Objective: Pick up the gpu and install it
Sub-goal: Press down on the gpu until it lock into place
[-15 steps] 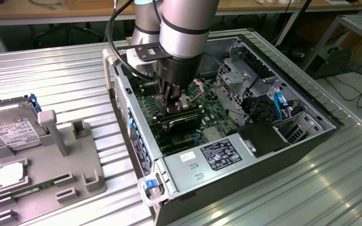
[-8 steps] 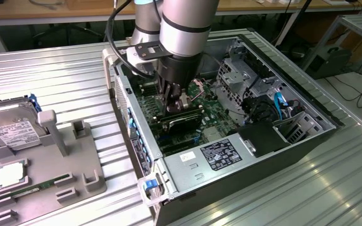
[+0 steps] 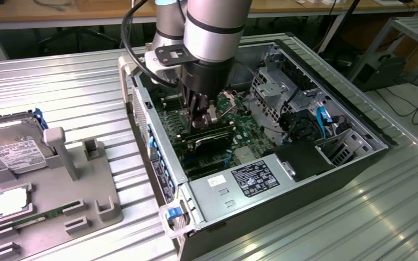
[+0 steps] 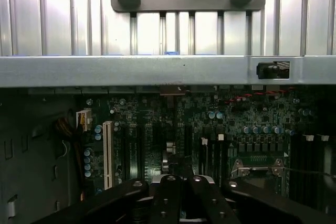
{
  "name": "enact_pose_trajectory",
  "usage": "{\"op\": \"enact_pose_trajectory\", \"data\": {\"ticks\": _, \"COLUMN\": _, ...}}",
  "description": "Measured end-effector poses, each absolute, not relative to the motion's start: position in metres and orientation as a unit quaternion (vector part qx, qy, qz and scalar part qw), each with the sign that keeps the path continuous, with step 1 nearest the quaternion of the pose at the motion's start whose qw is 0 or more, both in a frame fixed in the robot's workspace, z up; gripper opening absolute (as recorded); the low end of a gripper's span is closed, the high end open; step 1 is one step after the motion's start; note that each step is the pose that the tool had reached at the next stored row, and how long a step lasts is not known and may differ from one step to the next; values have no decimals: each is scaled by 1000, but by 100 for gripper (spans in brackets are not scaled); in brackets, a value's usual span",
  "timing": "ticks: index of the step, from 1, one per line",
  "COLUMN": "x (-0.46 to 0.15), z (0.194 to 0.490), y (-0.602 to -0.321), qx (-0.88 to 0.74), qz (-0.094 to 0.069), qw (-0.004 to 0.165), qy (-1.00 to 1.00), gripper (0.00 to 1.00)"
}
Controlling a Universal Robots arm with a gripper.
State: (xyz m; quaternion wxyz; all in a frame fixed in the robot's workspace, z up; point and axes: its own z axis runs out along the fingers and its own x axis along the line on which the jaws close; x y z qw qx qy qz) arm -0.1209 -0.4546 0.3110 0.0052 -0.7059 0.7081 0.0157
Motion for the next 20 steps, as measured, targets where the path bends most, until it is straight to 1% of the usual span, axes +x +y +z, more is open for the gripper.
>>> {"op": "enact_pose_trajectory", "data": {"ticks": 20, "x": -139, "z": 311, "y": -455, "qx": -700, "qz": 15, "qw": 6, "qy": 714, "gripper": 11}}
